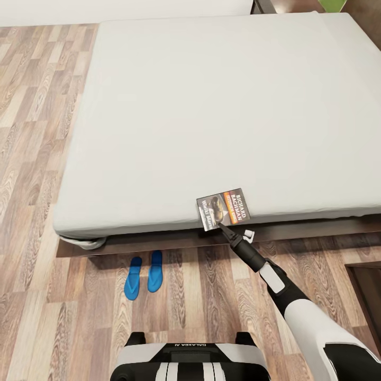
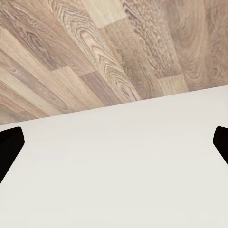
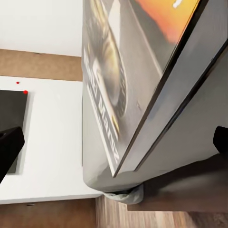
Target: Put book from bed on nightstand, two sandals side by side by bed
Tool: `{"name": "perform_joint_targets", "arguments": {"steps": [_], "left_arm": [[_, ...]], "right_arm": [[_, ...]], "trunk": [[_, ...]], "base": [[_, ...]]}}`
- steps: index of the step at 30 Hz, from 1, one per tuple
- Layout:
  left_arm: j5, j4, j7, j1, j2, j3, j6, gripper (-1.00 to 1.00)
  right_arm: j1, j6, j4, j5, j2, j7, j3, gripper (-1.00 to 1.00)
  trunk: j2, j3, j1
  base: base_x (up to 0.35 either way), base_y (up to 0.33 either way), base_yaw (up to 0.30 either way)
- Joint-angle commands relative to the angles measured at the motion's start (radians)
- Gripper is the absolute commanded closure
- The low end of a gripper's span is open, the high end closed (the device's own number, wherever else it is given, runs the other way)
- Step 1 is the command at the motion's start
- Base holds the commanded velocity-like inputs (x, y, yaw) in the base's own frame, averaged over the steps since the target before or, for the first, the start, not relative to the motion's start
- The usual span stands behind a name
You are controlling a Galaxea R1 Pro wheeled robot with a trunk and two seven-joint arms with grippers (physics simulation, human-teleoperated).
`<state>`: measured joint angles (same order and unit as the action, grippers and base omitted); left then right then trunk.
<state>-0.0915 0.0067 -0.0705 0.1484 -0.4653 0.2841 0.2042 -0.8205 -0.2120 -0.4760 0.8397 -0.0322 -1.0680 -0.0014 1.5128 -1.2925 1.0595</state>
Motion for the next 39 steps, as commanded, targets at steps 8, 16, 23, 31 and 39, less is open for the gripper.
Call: {"name": "perform_joint_targets", "arguments": {"steps": [8,16,23,31,39], "left_arm": [[-0.010,0.001,-0.005,0.000,0.000,0.007,0.003,-1.00],[-0.010,0.001,-0.005,0.000,0.000,0.007,0.003,-1.00],[-0.010,0.001,-0.005,0.000,-0.001,0.007,0.003,-1.00],[-0.010,0.001,-0.005,0.000,0.000,0.007,0.003,-1.00],[-0.010,0.001,-0.005,0.000,0.000,0.007,0.003,-1.00]], "right_arm": [[-0.001,-0.010,0.002,0.006,0.000,-0.003,0.000,-1.00],[-0.001,-0.011,0.001,0.006,0.000,-0.003,0.003,-1.00],[-0.001,-0.012,0.001,0.006,-0.001,-0.003,0.004,-1.00],[0.000,-0.012,0.001,0.006,-0.001,-0.003,0.004,-1.00],[-0.001,-0.012,0.001,0.006,-0.002,-0.003,0.004,-1.00]], "trunk": [[0.000,0.000,0.000],[0.000,0.000,0.000],[0.000,0.000,0.000],[0.000,0.000,0.000],[0.000,0.000,0.000]], "base": [[0.000,0.036,0.000],[0.000,0.007,0.000],[0.000,0.011,0.000],[0.000,0.094,0.000],[0.000,0.024,0.000]]}}
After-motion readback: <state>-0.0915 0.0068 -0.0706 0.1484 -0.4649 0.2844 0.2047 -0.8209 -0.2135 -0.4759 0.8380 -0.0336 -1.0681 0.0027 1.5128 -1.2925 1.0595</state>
